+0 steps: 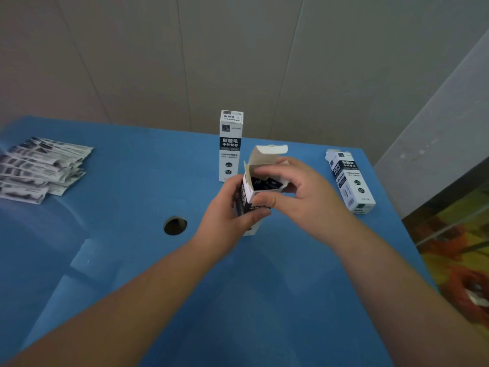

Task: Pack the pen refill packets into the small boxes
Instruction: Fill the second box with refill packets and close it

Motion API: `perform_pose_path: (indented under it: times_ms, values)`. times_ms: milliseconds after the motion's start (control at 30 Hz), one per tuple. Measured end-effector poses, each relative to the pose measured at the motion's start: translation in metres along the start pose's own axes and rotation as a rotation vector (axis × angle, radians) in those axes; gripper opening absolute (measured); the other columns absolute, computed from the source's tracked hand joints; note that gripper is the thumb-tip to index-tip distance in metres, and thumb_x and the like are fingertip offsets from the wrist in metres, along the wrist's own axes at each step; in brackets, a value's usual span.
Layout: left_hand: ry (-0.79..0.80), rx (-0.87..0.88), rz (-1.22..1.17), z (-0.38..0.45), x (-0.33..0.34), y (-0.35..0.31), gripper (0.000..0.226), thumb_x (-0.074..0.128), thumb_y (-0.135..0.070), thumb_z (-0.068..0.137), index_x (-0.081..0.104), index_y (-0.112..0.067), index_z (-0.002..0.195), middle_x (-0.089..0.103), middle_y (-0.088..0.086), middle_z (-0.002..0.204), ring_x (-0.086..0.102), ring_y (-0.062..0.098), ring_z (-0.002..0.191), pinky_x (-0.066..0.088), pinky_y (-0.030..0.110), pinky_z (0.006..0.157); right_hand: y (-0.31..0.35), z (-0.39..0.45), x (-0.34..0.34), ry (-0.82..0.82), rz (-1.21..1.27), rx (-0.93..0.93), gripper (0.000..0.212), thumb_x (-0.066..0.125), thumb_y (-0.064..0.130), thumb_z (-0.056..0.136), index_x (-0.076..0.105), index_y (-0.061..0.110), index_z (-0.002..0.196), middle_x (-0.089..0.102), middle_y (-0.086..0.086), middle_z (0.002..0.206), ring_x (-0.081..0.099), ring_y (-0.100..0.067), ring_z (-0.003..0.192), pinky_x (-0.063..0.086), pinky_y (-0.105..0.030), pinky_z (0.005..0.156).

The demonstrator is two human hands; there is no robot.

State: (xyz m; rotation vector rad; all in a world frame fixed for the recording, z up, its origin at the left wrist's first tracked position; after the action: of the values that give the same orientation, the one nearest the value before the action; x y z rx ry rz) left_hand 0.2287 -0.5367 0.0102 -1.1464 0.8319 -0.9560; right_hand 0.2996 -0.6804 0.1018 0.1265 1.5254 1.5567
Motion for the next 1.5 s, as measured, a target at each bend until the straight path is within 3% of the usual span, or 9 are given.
perform_pose_path:
  times_ms: [100, 233, 400, 767, 900, 1000, 1100, 1267, 1500]
  values:
    - [0.026, -0.044, 0.009, 0.017, 0.01, 0.003, 0.042, 0.081, -0.046, 0.072, 0.058, -0.053, 0.107, 0.072, -0.012, 0.11, 0.069, 0.012, 0.106, 0.058, 0.034, 0.086, -0.022, -0.001, -0.01, -0.126, 0.071, 0.029, 0.058, 0.085, 0.014, 0.08, 0.05, 0.03, 0.123, 0.064, 0.015, 0.12, 0.065, -0.007, 0.112, 0.054, -0.025, 0.096]
    - [0.088, -0.087, 0.0, 0.037, 0.023, 0.013, 0.05, 0.082, -0.035, 0.074, 0.057, -0.037, 0.117, 0.071, -0.005, 0.116, 0.067, 0.019, 0.112, 0.053, 0.05, 0.098, -0.05, -0.001, -0.014, -0.234, 0.162, 0.075, 0.07, 0.079, 0.003, 0.084, 0.033, 0.023, 0.133, 0.063, 0.001, 0.13, 0.062, -0.015, 0.121, 0.054, -0.035, 0.101]
    - [0.179, -0.149, 0.078, 0.046, 0.026, 0.027, 0.058, 0.081, -0.029, 0.081, 0.053, -0.025, 0.132, 0.071, -0.008, 0.121, 0.066, 0.011, 0.115, 0.055, 0.038, 0.094, -0.079, 0.0, -0.009, -0.172, 0.17, 0.181, 0.045, 0.074, 0.004, 0.087, 0.057, 0.027, 0.123, 0.071, 0.012, 0.119, 0.065, -0.003, 0.116, 0.056, -0.027, 0.093]
    - [0.28, -0.236, 0.308, 0.053, 0.024, 0.042, 0.049, 0.075, -0.03, 0.086, 0.054, -0.034, 0.131, 0.068, -0.021, 0.121, 0.062, -0.002, 0.114, 0.053, 0.04, 0.1, -0.104, 0.005, 0.001, -0.176, 0.129, 0.236, 0.052, 0.07, 0.002, 0.091, 0.051, 0.042, 0.116, 0.065, 0.015, 0.124, 0.061, 0.004, 0.115, 0.052, -0.015, 0.088]
    - [0.28, -0.253, 0.374, 0.056, 0.025, 0.035, 0.051, 0.076, -0.032, 0.086, 0.053, -0.033, 0.132, 0.065, -0.017, 0.127, 0.059, 0.005, 0.121, 0.048, 0.043, 0.105, -0.109, 0.005, -0.002, -0.167, 0.067, 0.278, 0.05, 0.073, 0.01, 0.09, 0.051, 0.042, 0.122, 0.065, 0.016, 0.125, 0.058, 0.011, 0.115, 0.052, -0.015, 0.087]
    - [0.269, -0.289, 0.495, 0.052, 0.019, 0.035, 0.073, 0.082, -0.037, 0.081, 0.04, -0.03, 0.142, 0.049, -0.007, 0.15, 0.044, 0.012, 0.14, 0.039, 0.046, 0.113, -0.116, -0.005, 0.001, -0.141, 0.037, 0.385, 0.064, 0.078, 0.016, 0.087, 0.048, 0.019, 0.144, 0.061, 0.006, 0.137, 0.056, -0.005, 0.127, 0.052, -0.031, 0.102]
    - [0.274, -0.349, 0.656, 0.037, 0.004, 0.034, 0.11, 0.082, -0.045, 0.079, 0.01, -0.022, 0.16, 0.025, 0.0, 0.165, 0.027, 0.017, 0.15, 0.029, 0.041, 0.12, -0.118, -0.023, 0.004, -0.101, -0.043, 0.467, 0.076, 0.08, 0.02, 0.086, 0.04, 0.011, 0.151, 0.052, -0.002, 0.148, 0.051, -0.013, 0.134, 0.046, -0.034, 0.108]
    - [0.266, -0.202, 0.865, 0.008, -0.026, 0.025, 0.093, 0.069, -0.05, 0.089, 0.016, -0.022, 0.161, 0.024, -0.002, 0.165, 0.025, 0.017, 0.149, 0.024, 0.032, 0.117, -0.113, -0.05, 0.008, -0.146, -0.257, 0.487, 0.066, 0.075, 0.025, 0.089, 0.045, 0.012, 0.146, 0.051, -0.003, 0.149, 0.048, -0.014, 0.137, 0.037, -0.031, 0.114]
    - [0.168, 0.108, 1.1, -0.025, -0.042, -0.009, 0.075, 0.062, -0.048, 0.092, 0.034, -0.018, 0.155, 0.034, 0.0, 0.16, 0.023, 0.022, 0.149, 0.021, 0.034, 0.119, -0.072, -0.064, 0.016, -0.164, -0.614, 0.372, 0.055, 0.068, 0.034, 0.09, 0.048, 0.019, 0.14, 0.051, 0.002, 0.14, 0.049, -0.019, 0.131, 0.043, -0.036, 0.106]
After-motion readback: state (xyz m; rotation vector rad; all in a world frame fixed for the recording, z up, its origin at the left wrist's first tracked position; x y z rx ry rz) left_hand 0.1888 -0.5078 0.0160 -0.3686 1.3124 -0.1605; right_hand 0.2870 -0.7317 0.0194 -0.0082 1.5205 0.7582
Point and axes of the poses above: each hand's wrist, its own z-axis towards the middle knuckle, its own x-axis out of the palm, y = z × x, the point moved 1 cm from there along z, towards the middle knuckle
